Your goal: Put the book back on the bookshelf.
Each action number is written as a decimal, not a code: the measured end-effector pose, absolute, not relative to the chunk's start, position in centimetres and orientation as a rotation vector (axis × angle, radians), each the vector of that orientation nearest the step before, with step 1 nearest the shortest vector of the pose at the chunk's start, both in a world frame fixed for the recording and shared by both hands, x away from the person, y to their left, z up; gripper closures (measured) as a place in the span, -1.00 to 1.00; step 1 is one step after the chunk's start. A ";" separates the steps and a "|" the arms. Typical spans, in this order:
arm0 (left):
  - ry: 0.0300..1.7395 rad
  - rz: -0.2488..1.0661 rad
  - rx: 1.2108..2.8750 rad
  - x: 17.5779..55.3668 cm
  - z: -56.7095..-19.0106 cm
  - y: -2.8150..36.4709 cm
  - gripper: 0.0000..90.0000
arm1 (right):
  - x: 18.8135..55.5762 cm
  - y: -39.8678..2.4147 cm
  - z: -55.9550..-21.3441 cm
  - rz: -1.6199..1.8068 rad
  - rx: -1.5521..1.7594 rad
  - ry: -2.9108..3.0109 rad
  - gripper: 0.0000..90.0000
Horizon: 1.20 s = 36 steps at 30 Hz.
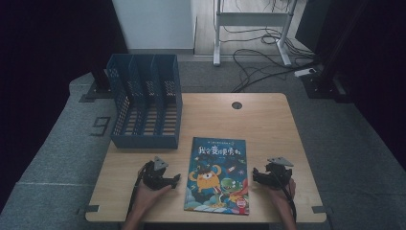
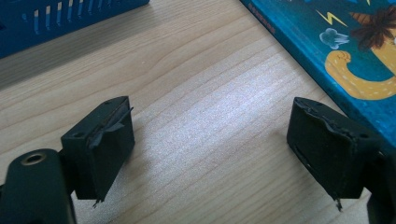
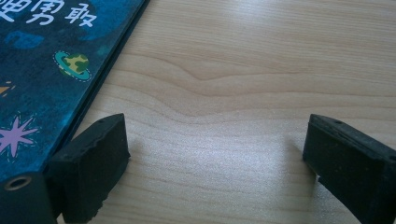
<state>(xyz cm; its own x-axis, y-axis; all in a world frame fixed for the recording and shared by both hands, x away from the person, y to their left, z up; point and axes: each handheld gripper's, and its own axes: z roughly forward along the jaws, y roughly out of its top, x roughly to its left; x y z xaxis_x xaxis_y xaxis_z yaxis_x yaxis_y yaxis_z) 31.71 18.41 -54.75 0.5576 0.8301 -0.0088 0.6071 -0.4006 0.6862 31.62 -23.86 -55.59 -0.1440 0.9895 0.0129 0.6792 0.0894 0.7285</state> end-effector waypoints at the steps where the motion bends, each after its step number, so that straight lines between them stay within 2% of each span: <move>1: 1.148 0.445 2.145 31.7 -54.7 18.4 -0.68 | 31.6 -23.9 -55.6 0.826 1.636 1.880 -0.86; 18: 1.148 0.444 2.144 31.7 -54.7 18.4 -0.68 | 31.3 -23.8 -55.1 0.849 1.675 1.886 -0.80; 36: 1.163 0.452 2.141 31.7 -54.7 18.3 -0.69 | 30.3 -21.6 -52.0 1.081 1.581 1.867 -0.69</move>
